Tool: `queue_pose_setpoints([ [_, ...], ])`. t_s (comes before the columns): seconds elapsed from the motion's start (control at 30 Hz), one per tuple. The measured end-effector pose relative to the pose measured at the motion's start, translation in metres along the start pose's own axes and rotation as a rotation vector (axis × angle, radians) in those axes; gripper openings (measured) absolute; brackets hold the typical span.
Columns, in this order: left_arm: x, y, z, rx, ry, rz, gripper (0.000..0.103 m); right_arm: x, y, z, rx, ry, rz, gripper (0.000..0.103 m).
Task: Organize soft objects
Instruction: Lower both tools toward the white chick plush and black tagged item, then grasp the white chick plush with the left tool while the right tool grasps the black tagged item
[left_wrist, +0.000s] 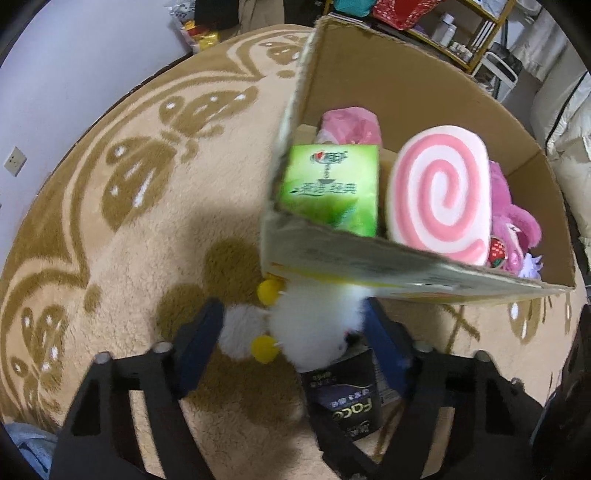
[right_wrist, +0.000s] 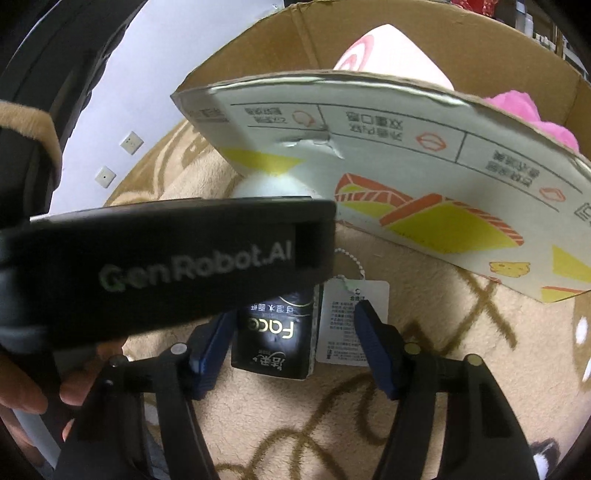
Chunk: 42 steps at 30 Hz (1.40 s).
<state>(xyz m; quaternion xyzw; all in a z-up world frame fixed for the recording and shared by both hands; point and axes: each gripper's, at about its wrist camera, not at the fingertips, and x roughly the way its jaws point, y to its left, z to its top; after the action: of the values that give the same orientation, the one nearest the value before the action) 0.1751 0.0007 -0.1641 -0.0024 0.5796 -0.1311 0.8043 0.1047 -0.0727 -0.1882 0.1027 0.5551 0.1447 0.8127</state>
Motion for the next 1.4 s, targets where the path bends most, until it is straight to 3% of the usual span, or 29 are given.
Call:
queue_pose_setpoints([
  [0.03,0.0,0.0,0.0,0.002,-0.004,-0.018,0.055,0.0,0.0,0.0,0.0,0.0,0.0,0.07],
  [0.1,-0.002,0.001,0.001,-0.001,-0.01,-0.058,0.031,0.003,0.002,0.001,0.003,-0.001,0.004,0.07],
  [0.17,-0.004,0.002,0.003,-0.007,-0.012,-0.066,0.029,0.003,0.001,0.001,0.018,-0.007,0.017,0.07],
  [0.2,-0.005,0.002,0.003,-0.003,-0.018,-0.062,0.018,0.002,0.0,0.001,0.027,-0.008,0.027,0.07],
  [0.33,-0.013,0.003,0.003,0.004,-0.033,-0.035,0.012,0.001,-0.005,0.0,0.045,-0.012,0.035,0.07],
  [0.4,-0.017,0.002,0.001,0.01,-0.039,-0.012,0.001,0.003,-0.004,0.0,0.044,-0.016,0.033,0.07],
  [0.57,-0.023,0.003,-0.004,0.002,-0.043,0.001,0.0,-0.004,-0.005,-0.005,0.033,-0.022,0.007,0.064],
  [0.73,-0.023,0.008,-0.006,-0.027,-0.03,-0.037,0.004,-0.005,-0.002,-0.006,0.039,-0.008,-0.015,0.064],
  [0.83,-0.023,0.009,-0.007,-0.028,-0.021,-0.042,0.011,-0.007,0.001,-0.009,0.021,-0.014,-0.029,0.063],
  [0.93,-0.021,0.008,-0.005,-0.027,-0.016,-0.04,0.016,-0.007,0.005,-0.008,-0.003,-0.021,-0.016,0.043],
  [0.97,-0.02,0.009,-0.005,-0.028,-0.011,-0.039,0.022,-0.009,0.004,-0.008,-0.007,-0.022,-0.014,0.042],
  [1.17,-0.015,0.012,-0.004,-0.04,0.018,-0.078,0.036,-0.005,0.008,-0.005,-0.025,-0.02,-0.01,0.042],
  [1.27,-0.014,0.01,-0.004,-0.034,0.025,-0.083,0.053,-0.005,0.008,-0.004,-0.025,-0.015,0.001,0.042],
  [1.4,-0.01,0.006,-0.004,-0.023,0.033,-0.086,0.055,-0.002,0.005,0.002,-0.007,0.001,0.035,0.045],
])
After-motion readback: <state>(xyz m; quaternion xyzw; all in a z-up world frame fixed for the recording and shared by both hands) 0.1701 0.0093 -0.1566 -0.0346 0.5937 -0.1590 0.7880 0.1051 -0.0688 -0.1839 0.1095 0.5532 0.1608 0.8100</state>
